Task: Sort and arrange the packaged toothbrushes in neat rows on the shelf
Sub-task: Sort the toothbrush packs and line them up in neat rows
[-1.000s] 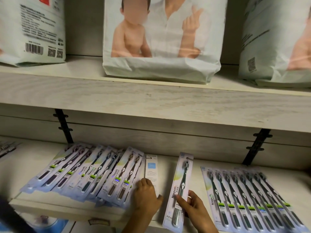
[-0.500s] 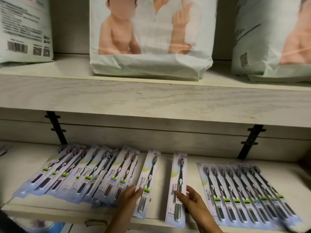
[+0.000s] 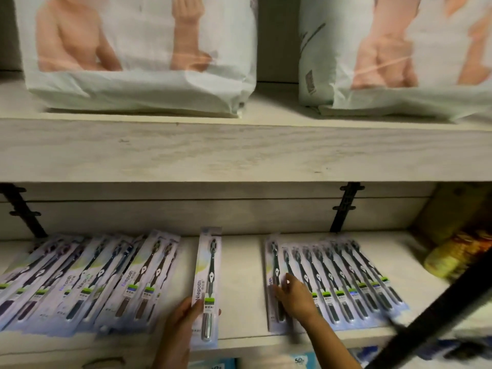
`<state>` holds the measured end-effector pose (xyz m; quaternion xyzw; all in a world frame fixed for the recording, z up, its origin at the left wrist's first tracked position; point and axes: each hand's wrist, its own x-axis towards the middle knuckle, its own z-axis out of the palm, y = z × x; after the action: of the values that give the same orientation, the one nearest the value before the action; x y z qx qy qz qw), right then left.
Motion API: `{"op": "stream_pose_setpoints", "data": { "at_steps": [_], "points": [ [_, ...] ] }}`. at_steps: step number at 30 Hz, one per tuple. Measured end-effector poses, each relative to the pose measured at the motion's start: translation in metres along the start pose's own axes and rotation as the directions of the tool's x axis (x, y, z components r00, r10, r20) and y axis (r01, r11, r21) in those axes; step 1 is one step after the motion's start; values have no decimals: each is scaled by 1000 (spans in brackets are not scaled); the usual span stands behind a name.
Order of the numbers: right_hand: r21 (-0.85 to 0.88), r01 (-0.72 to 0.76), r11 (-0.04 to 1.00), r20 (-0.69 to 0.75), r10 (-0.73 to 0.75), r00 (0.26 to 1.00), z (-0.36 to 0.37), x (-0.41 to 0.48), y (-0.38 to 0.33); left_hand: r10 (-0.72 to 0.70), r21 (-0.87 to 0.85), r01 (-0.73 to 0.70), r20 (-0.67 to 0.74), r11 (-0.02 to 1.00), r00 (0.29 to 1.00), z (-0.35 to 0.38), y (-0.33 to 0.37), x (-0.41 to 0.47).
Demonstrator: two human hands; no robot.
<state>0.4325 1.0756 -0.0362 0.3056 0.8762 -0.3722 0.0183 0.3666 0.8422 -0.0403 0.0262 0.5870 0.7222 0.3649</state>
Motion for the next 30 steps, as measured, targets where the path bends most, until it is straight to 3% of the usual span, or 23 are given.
{"op": "stream_pose_setpoints", "data": {
  "at_steps": [2, 3, 9, 21, 30],
  "points": [
    [-108, 8, 994, 13, -7, 1000, -1, 3, 5, 61, 37, -52, -296, 998, 953, 14, -12, 2],
    [-149, 27, 988, -3, -28, 1000, 1, 5, 8, 78, 45, -66, -359, 997, 930, 24, -14, -2],
    [-315, 28, 949, -78, -55, 995, 1, 1, 11, 107, 29, -104, -399, 994, 911, 44, -20, -1],
    [-428, 78, 901, -44, -106, 993, -1, -6, 7, 137, -3, -147, -340, 989, 931, 56, -22, 4],
    [-420, 108, 901, 2, -118, 993, -3, -5, 7, 139, -24, -154, -309, 988, 941, 49, -21, 9]
  ]
}}
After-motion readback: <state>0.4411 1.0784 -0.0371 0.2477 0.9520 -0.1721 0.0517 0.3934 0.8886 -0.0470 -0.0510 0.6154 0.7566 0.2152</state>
